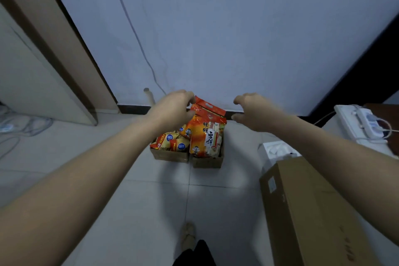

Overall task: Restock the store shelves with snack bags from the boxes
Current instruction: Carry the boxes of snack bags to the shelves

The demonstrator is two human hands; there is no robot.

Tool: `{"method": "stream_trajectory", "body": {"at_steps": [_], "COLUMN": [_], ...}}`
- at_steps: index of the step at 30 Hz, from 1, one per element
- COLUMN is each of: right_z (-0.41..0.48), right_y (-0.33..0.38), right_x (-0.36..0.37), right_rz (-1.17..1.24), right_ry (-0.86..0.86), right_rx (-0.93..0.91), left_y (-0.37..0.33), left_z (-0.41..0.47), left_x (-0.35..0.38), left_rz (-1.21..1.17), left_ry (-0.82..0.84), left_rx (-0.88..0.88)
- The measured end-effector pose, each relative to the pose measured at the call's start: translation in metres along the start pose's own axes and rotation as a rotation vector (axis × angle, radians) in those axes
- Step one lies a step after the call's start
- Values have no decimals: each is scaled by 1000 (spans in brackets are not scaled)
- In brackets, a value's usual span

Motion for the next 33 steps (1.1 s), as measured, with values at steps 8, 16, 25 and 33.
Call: {"method": "stream_trajectory", "body": {"at_steps": [8,16,25,33], "right_z": [146,245,350,399], "right_y": [-35,-91,-150,-185], "right_x": [69,181,337,459], "right_rz": [122,108,94,140], "right_ry": [82,241,330,408], "right_rx": [40,82,48,68], "left_y": [60,98,147,195], "left_z": [129,241,334,384], "left_x": [59,175,342,464], "left_rz": [18,189,364,203], "left_ry": [170,354,420,336], "left_rx": [-55,-29,-26,-243]}}
Point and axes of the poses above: each hand's wrist, its own z-axis towards the middle knuckle, its own x-axis out of the palm, y = z × x, the point moved 1 cm from there along z, towards the middle knuckle, and after that the axes turned 6 degrees about -x, right-handed, at the moved point
